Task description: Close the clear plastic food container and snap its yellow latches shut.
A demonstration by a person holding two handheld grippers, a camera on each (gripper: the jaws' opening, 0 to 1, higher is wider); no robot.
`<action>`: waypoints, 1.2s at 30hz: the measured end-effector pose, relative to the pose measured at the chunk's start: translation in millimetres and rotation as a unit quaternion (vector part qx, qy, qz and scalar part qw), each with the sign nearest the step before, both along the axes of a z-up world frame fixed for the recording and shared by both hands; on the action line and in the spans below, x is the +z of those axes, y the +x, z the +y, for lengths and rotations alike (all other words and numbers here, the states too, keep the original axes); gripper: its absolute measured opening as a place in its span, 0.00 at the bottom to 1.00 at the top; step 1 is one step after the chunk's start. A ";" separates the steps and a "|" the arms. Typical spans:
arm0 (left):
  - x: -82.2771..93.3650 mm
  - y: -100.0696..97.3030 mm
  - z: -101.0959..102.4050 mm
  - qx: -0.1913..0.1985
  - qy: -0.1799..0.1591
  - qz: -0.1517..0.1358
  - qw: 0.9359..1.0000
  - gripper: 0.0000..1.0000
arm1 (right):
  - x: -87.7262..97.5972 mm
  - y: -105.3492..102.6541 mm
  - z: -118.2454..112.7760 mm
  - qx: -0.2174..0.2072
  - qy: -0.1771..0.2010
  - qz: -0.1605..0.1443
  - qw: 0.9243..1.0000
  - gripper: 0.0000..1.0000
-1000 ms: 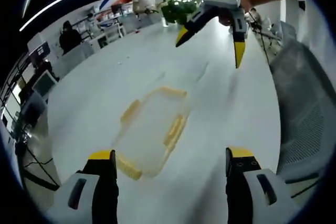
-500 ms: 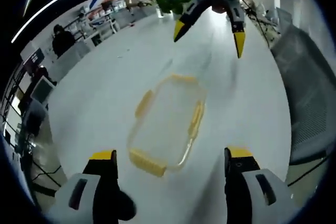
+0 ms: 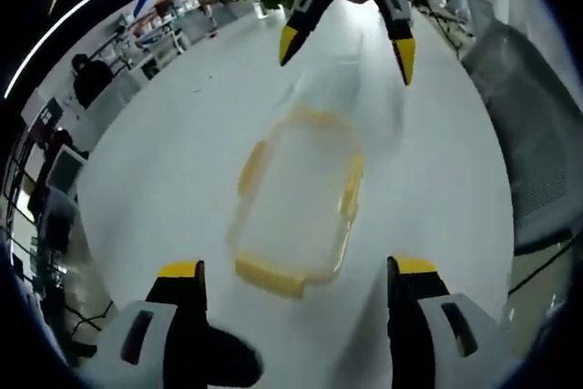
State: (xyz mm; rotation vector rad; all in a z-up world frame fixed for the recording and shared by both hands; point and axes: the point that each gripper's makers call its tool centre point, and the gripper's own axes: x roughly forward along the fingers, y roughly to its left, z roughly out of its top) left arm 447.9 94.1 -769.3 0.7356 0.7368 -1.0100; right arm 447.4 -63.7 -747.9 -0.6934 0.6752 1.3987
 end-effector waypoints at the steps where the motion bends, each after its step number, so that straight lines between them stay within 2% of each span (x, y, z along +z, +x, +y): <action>1: 0.0 1.0 0.1 -0.001 0.000 0.000 1.000 0.80 | -1.6 0.4 -0.1 0.005 -0.006 -0.003 1.000 0.85; 4: -2.0 3.4 0.4 -0.006 0.000 0.005 1.000 0.80 | -6.4 -0.4 1.4 0.026 -0.019 -0.005 0.999 0.83; 16: -19.1 8.4 9.1 -0.051 0.050 0.017 0.997 0.78 | -21.4 9.9 10.3 0.053 -0.045 -0.005 0.998 0.83; 18: -22.2 9.8 11.2 -0.057 0.060 0.018 0.996 0.76 | -25.1 13.1 9.9 0.066 -0.056 -0.019 0.996 0.83; 28: -25.0 16.2 11.3 -0.059 0.060 0.025 0.996 0.75 | -35.9 20.6 9.8 0.067 -0.077 -0.008 0.995 0.79; 36: -27.0 15.8 11.3 -0.065 0.061 0.044 0.995 0.73 | -41.9 23.9 10.1 0.068 -0.088 0.002 0.994 0.74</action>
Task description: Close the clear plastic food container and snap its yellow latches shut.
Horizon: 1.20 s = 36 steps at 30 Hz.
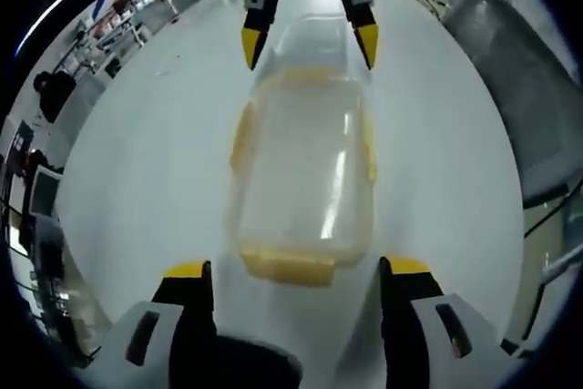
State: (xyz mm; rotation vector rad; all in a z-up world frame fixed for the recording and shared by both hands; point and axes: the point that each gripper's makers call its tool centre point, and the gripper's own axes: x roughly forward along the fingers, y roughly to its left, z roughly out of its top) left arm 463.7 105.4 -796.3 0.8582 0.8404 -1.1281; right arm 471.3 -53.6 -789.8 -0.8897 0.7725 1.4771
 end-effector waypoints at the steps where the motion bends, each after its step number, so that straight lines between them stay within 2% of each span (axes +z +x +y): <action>1: -0.2 -0.1 -0.1 -0.001 0.000 0.002 1.000 0.73 | -0.6 0.0 0.0 0.001 -0.001 0.000 1.000 0.73; 10: -0.5 3.1 -1.6 -0.017 0.004 0.008 1.000 0.69 | -8.7 2.6 -4.6 0.009 -0.023 -0.004 1.000 0.69; 14: 2.2 8.6 -2.6 -0.027 0.008 -0.009 1.000 0.69 | -10.3 4.2 -4.7 0.012 -0.028 -0.007 1.000 0.67; 18: -1.1 0.6 -2.3 -0.030 0.007 0.018 0.999 0.60 | -12.4 4.3 -2.8 0.010 -0.029 -0.004 1.000 0.66; 25: -2.0 1.4 -1.8 -0.024 0.001 0.027 0.999 0.57 | -15.7 3.9 -1.4 0.012 -0.035 -0.001 0.999 0.62; 29: -1.2 4.5 -2.0 -0.022 0.001 0.021 1.000 0.55 | -16.2 4.9 -0.9 0.012 -0.037 0.002 0.999 0.60; 31: -1.9 3.1 -2.8 -0.024 -0.001 0.026 0.999 0.52 | -16.6 1.7 -2.0 0.009 -0.040 0.013 0.999 0.55; 36: -2.0 1.4 -4.3 -0.033 -0.004 0.030 0.999 0.47 | -16.3 2.7 -1.8 0.008 -0.041 0.009 0.999 0.51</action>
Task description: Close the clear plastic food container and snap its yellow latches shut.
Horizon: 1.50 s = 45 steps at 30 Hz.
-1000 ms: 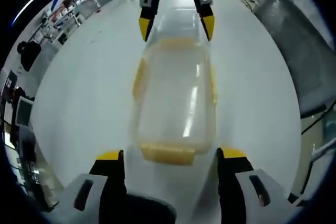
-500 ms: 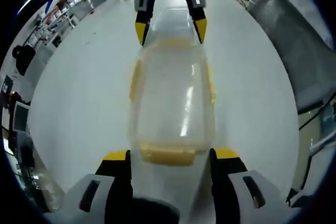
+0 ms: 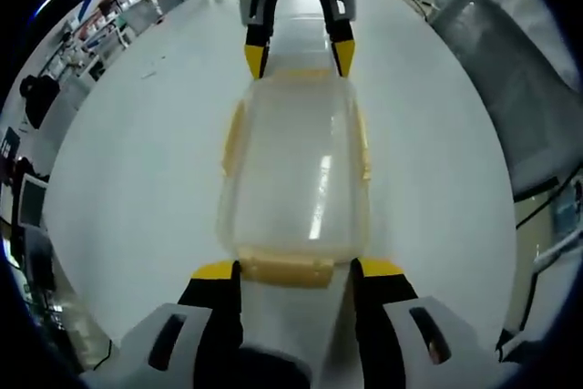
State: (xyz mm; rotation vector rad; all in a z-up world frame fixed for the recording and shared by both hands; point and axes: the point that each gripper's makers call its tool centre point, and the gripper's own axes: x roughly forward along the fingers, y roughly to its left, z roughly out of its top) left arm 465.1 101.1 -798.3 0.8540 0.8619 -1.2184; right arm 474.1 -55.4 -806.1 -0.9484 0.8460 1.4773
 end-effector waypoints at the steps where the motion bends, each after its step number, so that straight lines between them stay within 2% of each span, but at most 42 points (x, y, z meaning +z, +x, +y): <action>1: -0.1 0.3 0.1 0.000 0.000 0.000 1.000 0.47 | -0.1 0.4 -0.4 -0.001 -0.001 0.000 1.000 0.50; 5: -0.8 -0.3 0.7 -0.002 0.000 0.005 1.000 0.45 | 0.2 1.3 -2.7 -0.002 -0.006 -0.001 1.000 0.44; 7: -0.6 0.8 1.5 0.000 0.000 0.003 1.000 0.37 | -0.3 1.0 -4.6 0.006 -0.012 -0.005 1.000 0.37; 20: -2.1 -0.7 0.9 -0.012 0.003 0.006 1.000 0.38 | -1.0 -0.8 -2.2 0.004 -0.024 -0.007 1.000 0.37; 23: -2.1 -2.1 -0.4 -0.021 0.012 0.004 1.000 0.39 | -0.9 -1.7 -2.2 0.004 -0.028 -0.006 1.000 0.37; 30: -2.3 -1.8 0.2 -0.024 0.004 0.011 1.000 0.39 | 0.0 -1.6 -3.7 0.002 -0.032 -0.005 0.999 0.36; 41: -1.5 -2.2 0.1 0.006 0.004 0.010 1.000 0.37 | 0.3 -1.6 -4.2 -0.001 -0.034 -0.007 0.999 0.35; 45: -0.1 -0.9 -1.5 0.016 0.022 -0.003 1.000 0.36 | 0.5 -1.3 -4.7 -0.003 -0.040 -0.012 0.999 0.35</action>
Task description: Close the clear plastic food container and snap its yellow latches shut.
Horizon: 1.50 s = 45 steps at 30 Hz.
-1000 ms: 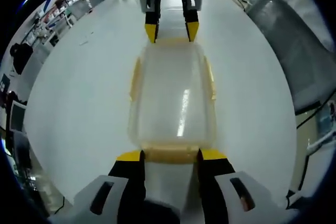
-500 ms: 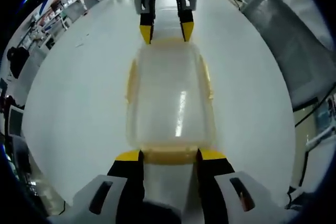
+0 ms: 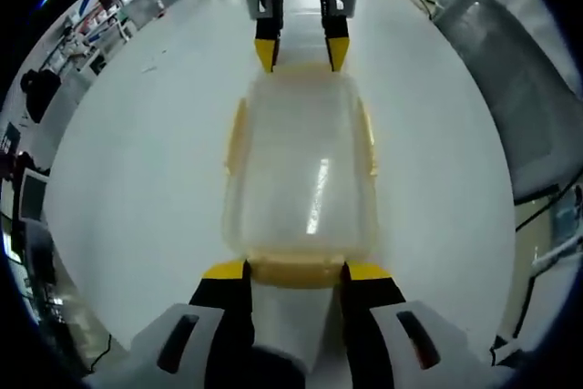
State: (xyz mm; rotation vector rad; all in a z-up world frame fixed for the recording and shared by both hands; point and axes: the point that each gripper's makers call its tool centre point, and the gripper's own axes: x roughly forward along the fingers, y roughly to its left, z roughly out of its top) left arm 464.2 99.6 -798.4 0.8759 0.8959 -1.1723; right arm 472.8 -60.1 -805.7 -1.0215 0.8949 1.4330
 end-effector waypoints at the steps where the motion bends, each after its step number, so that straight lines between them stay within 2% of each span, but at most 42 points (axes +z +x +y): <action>1: 0.3 -0.1 0.3 0.003 0.004 -0.001 1.000 0.36 | 1.5 -0.1 0.0 0.001 0.001 -0.004 1.000 0.34; 5: 2.2 -5.1 3.7 -0.005 0.016 0.001 1.000 0.35 | 9.1 -6.3 1.5 0.003 0.009 0.002 1.000 0.35; 19: 34.5 -3.7 3.2 -0.007 0.012 -0.019 1.000 0.35 | 35.0 -6.4 -0.1 -0.003 0.025 -0.017 1.000 0.35; 33: 58.7 0.3 -9.2 -0.007 -0.007 -0.034 0.999 0.35 | 54.5 -1.1 -13.3 -0.006 0.027 -0.026 0.999 0.35; 45: 69.3 2.6 -24.0 -0.010 -0.006 -0.039 0.999 0.35 | 64.9 0.9 -26.8 -0.009 0.036 -0.021 0.999 0.35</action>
